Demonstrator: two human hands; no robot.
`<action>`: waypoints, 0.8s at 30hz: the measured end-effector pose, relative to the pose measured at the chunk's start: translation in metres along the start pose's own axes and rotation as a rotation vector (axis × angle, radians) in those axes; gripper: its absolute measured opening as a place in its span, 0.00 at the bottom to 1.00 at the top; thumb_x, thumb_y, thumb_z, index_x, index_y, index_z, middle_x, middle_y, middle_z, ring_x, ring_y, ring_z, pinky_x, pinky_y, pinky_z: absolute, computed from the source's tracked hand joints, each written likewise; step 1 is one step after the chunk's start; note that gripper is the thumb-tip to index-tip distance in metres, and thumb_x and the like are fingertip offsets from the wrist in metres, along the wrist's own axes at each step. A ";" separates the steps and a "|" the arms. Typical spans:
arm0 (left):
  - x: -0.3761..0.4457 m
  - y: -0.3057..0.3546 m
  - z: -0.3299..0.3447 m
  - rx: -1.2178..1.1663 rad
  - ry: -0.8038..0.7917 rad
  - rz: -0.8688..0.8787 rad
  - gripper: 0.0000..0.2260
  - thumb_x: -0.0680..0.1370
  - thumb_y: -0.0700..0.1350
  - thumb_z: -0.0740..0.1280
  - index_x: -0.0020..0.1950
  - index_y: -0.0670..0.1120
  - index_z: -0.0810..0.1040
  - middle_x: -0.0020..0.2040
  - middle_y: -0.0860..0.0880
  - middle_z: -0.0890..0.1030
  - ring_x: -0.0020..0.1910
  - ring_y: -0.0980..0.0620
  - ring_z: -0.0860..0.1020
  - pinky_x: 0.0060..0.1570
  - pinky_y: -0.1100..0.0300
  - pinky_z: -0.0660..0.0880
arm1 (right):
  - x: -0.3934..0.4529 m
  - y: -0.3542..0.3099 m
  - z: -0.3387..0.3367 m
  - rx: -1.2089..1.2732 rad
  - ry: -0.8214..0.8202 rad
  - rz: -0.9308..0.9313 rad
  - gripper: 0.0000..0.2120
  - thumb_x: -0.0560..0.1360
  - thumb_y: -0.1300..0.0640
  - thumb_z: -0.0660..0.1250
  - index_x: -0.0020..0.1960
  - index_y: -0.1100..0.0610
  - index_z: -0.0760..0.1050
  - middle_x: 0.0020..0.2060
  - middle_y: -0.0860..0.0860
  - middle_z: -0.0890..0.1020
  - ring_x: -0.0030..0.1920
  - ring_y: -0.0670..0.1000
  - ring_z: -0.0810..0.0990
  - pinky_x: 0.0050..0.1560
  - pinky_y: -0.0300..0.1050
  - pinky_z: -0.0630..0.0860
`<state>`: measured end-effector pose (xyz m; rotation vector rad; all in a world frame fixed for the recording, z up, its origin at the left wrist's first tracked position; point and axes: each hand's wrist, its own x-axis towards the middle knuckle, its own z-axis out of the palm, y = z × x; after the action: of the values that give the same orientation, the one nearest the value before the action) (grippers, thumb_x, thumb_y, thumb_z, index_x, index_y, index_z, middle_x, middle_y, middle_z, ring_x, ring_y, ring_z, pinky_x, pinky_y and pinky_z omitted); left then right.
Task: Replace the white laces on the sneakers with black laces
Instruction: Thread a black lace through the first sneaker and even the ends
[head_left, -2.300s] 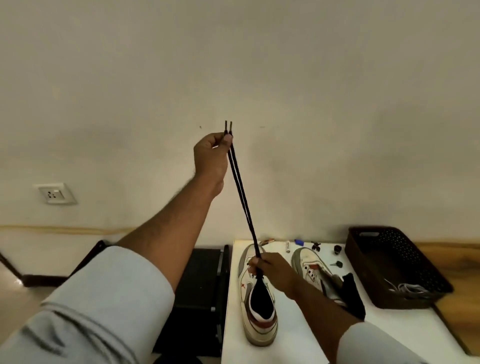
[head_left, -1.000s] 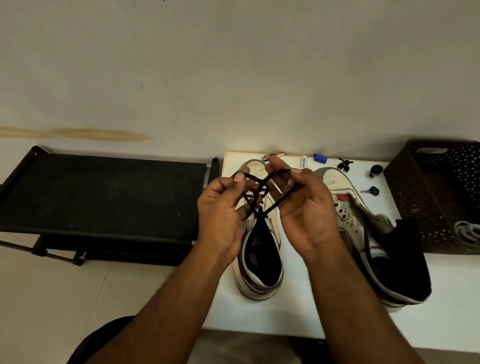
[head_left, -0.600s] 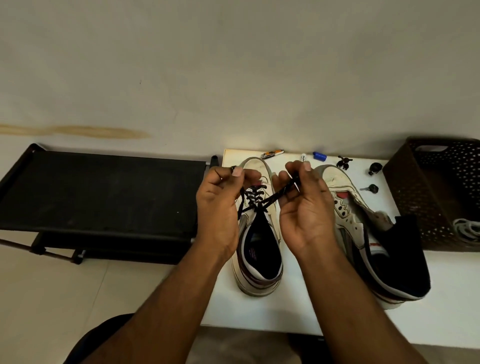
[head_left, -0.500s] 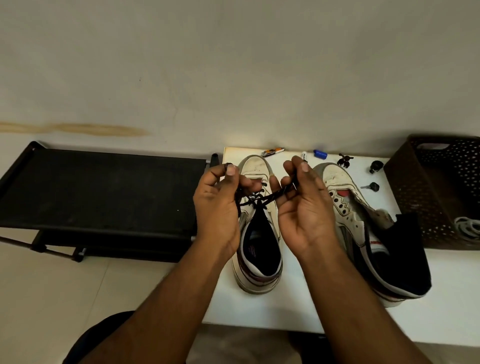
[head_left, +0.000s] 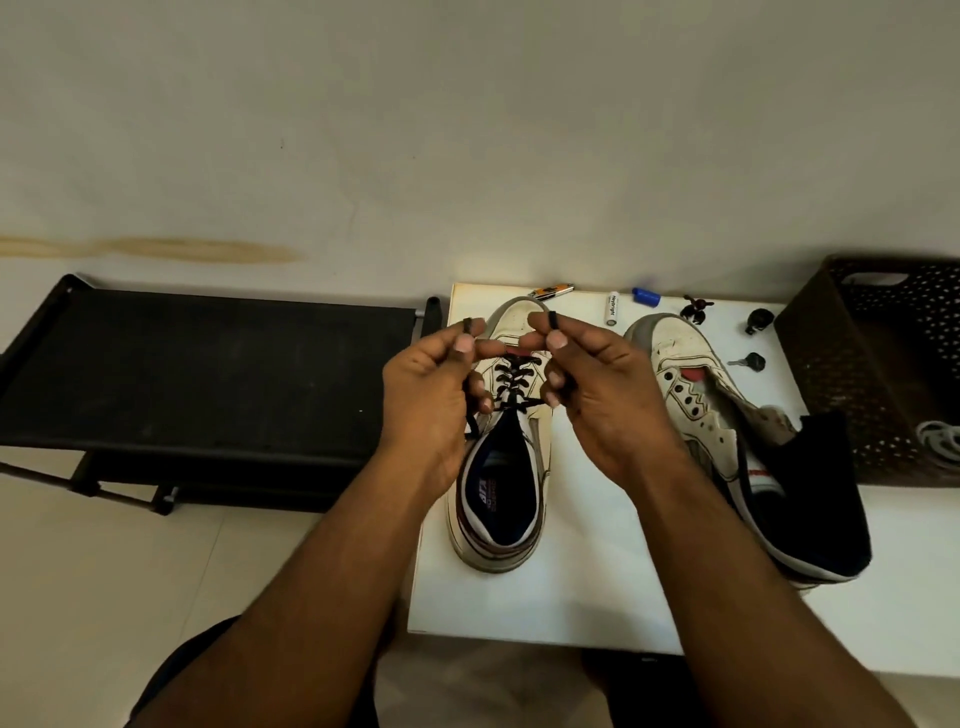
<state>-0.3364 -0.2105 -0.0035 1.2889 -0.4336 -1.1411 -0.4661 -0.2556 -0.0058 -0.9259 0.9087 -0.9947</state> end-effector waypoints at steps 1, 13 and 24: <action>0.000 0.002 -0.002 0.080 -0.075 0.015 0.11 0.81 0.36 0.61 0.55 0.46 0.81 0.45 0.46 0.85 0.30 0.56 0.71 0.30 0.62 0.72 | 0.000 -0.001 -0.002 -0.053 -0.052 -0.015 0.13 0.79 0.66 0.61 0.58 0.57 0.79 0.43 0.52 0.83 0.33 0.46 0.72 0.34 0.40 0.73; 0.006 0.013 0.000 0.378 -0.236 0.171 0.12 0.81 0.34 0.62 0.58 0.47 0.62 0.39 0.45 0.81 0.28 0.57 0.78 0.28 0.63 0.74 | 0.000 -0.023 -0.001 -0.407 -0.298 -0.029 0.21 0.76 0.73 0.63 0.56 0.50 0.62 0.36 0.58 0.84 0.29 0.54 0.80 0.37 0.45 0.78; 0.010 0.027 -0.008 0.496 -0.488 0.176 0.17 0.79 0.36 0.65 0.65 0.50 0.68 0.46 0.48 0.85 0.38 0.50 0.82 0.35 0.59 0.78 | 0.002 -0.024 -0.005 -0.372 -0.251 -0.008 0.08 0.73 0.72 0.67 0.43 0.61 0.73 0.30 0.54 0.84 0.30 0.53 0.83 0.32 0.38 0.75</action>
<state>-0.3142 -0.2178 0.0155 1.3462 -1.2290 -1.2371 -0.4770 -0.2652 0.0143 -1.3365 0.8905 -0.7054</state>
